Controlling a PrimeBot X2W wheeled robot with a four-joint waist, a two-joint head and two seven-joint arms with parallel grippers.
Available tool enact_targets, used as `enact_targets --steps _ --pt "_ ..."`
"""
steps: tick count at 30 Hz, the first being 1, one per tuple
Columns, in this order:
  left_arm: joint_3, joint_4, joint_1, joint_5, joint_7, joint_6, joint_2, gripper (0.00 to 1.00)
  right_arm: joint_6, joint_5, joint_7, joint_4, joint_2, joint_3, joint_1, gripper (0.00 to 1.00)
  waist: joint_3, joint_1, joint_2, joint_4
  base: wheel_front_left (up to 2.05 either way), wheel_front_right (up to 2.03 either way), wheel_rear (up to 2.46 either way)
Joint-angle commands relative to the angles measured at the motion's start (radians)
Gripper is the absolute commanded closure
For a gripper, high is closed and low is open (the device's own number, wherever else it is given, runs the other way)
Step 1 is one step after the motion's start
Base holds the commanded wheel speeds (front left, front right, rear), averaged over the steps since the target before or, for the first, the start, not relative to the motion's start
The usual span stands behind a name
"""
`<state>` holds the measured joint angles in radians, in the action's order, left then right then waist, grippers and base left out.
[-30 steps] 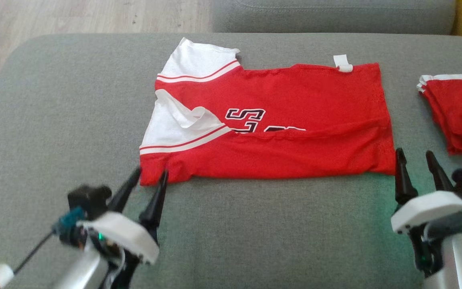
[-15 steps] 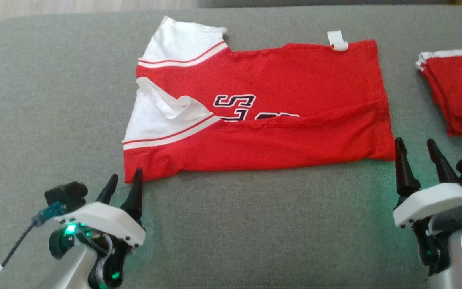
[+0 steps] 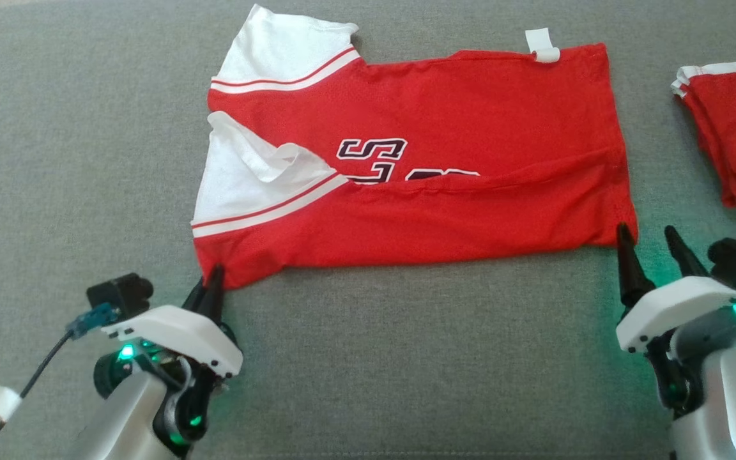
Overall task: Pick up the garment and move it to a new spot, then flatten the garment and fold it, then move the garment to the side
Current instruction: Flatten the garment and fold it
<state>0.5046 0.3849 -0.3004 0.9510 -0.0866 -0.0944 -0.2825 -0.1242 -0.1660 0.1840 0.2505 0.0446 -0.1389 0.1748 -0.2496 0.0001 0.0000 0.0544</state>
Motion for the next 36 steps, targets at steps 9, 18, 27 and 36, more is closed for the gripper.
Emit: enact_targets --steps 9,18,27,36 --pt "-0.037 -0.056 -0.060 -0.017 0.065 0.014 -0.022 1.00 -0.007 -0.045 0.008 0.177 0.006 0.040 0.122 0.64 0.000 -0.0001 0.0000 0.018 0.00 0.00 0.00" --pt "-0.050 -0.166 -0.047 -0.045 0.071 0.002 -0.090 1.00 -0.007 -0.095 -0.059 0.225 0.006 0.018 0.153 1.00 0.055 -0.0001 0.0000 0.027 0.00 0.00 0.00" --pt "-0.028 -0.465 0.088 -0.073 -0.038 -0.066 -0.228 1.00 -0.007 -0.109 -0.005 0.066 0.006 -0.009 -0.005 1.00 0.118 -0.0001 0.0000 0.035 0.00 0.00 0.00" --pt "0.019 -0.562 0.280 -0.039 -0.061 -0.127 -0.224 1.00 -0.007 -0.150 0.033 -0.082 0.006 -0.013 -0.222 0.90 0.112 -0.0001 0.0000 0.027 0.00 0.00 0.00"
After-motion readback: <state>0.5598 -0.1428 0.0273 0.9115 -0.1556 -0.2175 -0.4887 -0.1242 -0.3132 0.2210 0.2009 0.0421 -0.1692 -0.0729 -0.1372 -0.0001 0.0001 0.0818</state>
